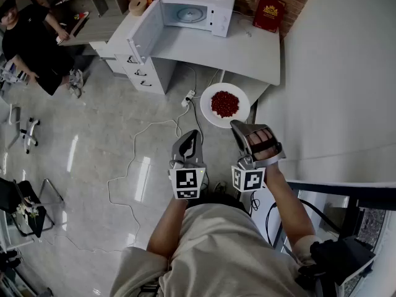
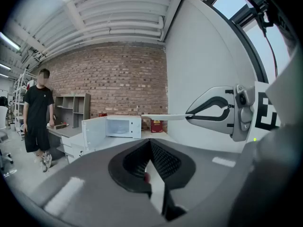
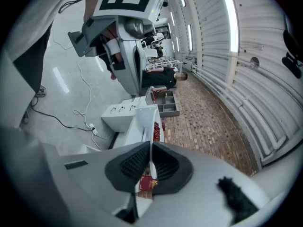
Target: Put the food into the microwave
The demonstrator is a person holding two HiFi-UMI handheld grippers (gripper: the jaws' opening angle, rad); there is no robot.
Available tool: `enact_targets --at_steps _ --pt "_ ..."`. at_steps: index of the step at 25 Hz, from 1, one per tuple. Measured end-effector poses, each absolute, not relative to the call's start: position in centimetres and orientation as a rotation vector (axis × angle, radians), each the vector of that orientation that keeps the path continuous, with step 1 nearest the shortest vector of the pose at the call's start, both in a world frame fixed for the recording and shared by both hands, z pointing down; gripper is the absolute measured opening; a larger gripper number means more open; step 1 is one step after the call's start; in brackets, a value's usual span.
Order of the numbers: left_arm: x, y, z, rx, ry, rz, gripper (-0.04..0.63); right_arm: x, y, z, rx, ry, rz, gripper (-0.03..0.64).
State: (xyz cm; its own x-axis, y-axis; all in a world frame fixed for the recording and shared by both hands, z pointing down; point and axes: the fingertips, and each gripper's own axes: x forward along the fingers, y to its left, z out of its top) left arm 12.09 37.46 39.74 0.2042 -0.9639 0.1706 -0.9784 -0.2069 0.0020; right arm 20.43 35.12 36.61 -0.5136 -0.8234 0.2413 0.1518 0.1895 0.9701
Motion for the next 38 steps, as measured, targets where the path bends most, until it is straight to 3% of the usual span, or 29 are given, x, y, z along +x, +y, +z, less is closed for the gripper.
enact_targets --at_steps 14,26,38 --pt "11.1 37.1 39.5 2.366 -1.901 0.184 0.008 18.6 34.8 35.9 0.662 -1.626 -1.475 0.021" --pt "6.2 37.9 41.9 2.324 -1.864 0.206 0.008 13.7 34.2 37.7 0.624 -1.632 -1.447 0.021" --pt "3.9 31.0 43.8 2.267 -1.885 0.230 0.007 11.5 26.0 38.4 0.629 -1.637 -1.457 0.021"
